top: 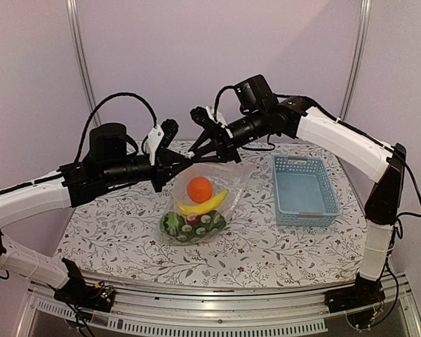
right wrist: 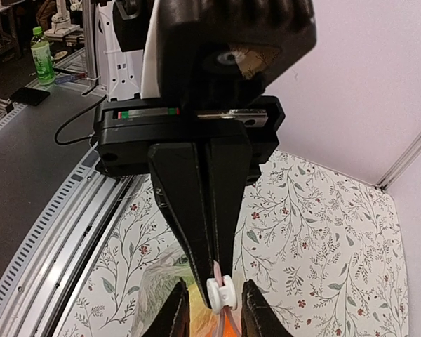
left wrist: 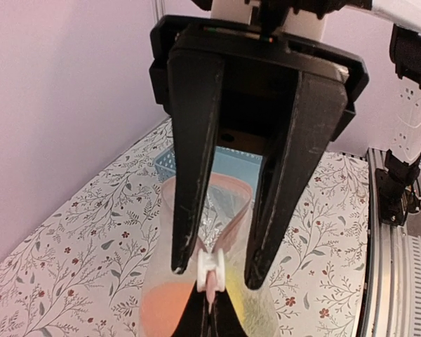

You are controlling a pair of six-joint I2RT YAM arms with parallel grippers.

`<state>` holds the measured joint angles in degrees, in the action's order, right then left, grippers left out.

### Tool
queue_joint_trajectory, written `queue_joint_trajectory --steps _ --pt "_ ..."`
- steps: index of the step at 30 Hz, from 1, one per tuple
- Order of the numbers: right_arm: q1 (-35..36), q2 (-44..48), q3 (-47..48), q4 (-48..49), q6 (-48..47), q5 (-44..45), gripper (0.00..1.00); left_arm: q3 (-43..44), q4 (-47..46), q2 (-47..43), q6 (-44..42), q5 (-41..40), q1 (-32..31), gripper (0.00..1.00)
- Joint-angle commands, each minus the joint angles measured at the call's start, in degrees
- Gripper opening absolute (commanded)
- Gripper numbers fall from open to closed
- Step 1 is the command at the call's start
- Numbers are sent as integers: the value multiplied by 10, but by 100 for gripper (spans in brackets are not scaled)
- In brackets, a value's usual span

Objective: Place the food in the zip-top bag and seal the zipper
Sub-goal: Zip the zipper on the zipper food storage bag.

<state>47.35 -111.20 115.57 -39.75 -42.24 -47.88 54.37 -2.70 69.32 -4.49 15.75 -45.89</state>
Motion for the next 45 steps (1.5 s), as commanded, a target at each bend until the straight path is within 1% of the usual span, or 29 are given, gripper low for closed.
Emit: queue_joint_trajectory --steps 1,3,8,13,15,25,31,39,45 --pt "3 -13 12 7 13 5 22 -8 -9 -9 -6 -3 -7 0" --pt "3 -14 12 8 14 4 17 -8 -9 -9 -6 -5 -7 0" --pt "3 -15 12 7 15 9 10 -9 -9 -10 -6 -7 -7 0" --pt "2 -22 12 6 13 46 0 -13 -12 -18 -9 -21 -7 0" --pt "-2 -26 12 3 13 59 0 -22 -19 -29 -11 -31 -7 0" --pt "-58 -31 0 -29 21 43 0 -60 -34 -72 -21 -81 -1 0" --pt "-105 -8 -63 -37 3 50 0 -66 -31 -81 -20 -81 9 0" --pt "-190 24 -152 -46 -16 40 0 -74 -45 -78 -12 -72 21 0" --pt "-235 35 -186 -50 -37 21 0 -74 -47 -72 -8 -66 25 0"
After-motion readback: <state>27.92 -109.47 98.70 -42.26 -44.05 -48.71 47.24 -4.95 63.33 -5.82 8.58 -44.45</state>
